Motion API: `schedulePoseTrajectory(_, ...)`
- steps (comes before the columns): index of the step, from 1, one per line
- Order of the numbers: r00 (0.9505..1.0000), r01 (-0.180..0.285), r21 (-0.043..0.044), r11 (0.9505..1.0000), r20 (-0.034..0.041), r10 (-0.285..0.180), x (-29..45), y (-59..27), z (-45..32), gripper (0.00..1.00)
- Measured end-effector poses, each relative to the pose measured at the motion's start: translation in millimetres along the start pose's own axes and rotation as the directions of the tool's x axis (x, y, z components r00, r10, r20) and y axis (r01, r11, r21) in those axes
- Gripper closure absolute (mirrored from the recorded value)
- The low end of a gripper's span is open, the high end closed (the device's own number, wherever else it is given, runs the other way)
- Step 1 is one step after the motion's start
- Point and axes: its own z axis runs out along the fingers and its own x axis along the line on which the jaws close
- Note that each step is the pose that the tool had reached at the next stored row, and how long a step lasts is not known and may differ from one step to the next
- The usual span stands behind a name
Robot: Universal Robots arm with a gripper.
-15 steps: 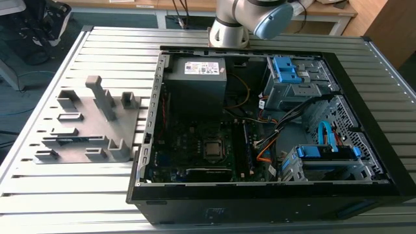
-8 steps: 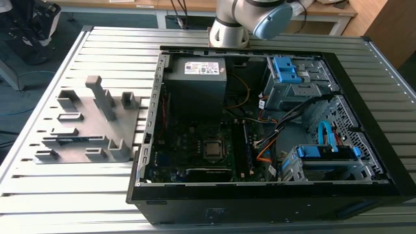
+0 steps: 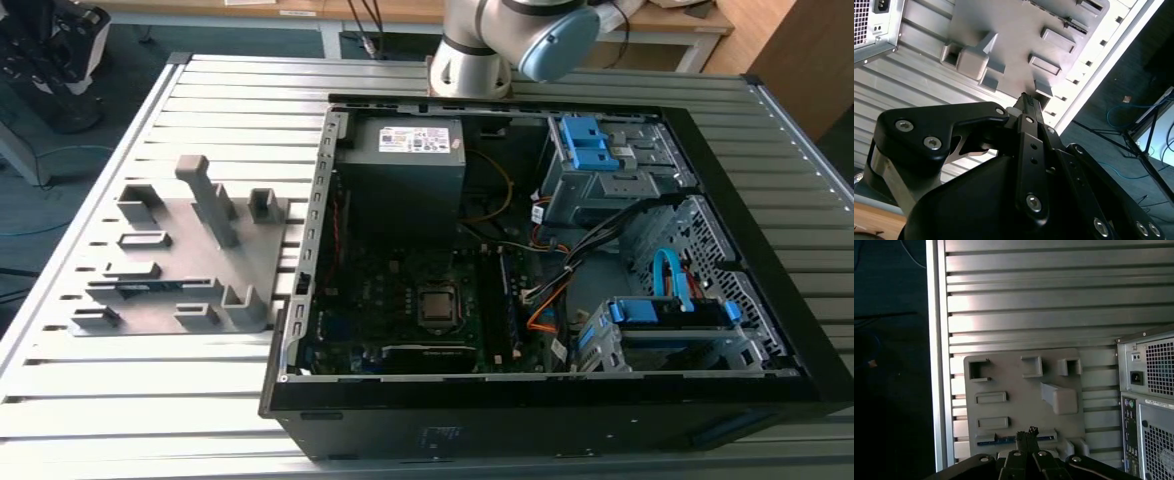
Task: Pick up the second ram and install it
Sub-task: 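Reach for the second ram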
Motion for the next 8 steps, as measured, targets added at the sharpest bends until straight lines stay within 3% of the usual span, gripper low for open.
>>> schedulePoseTrajectory(8,1.0,0.0,0.0,1.0,0.0,0.0,13.5,-1.1,-0.1,0.9)
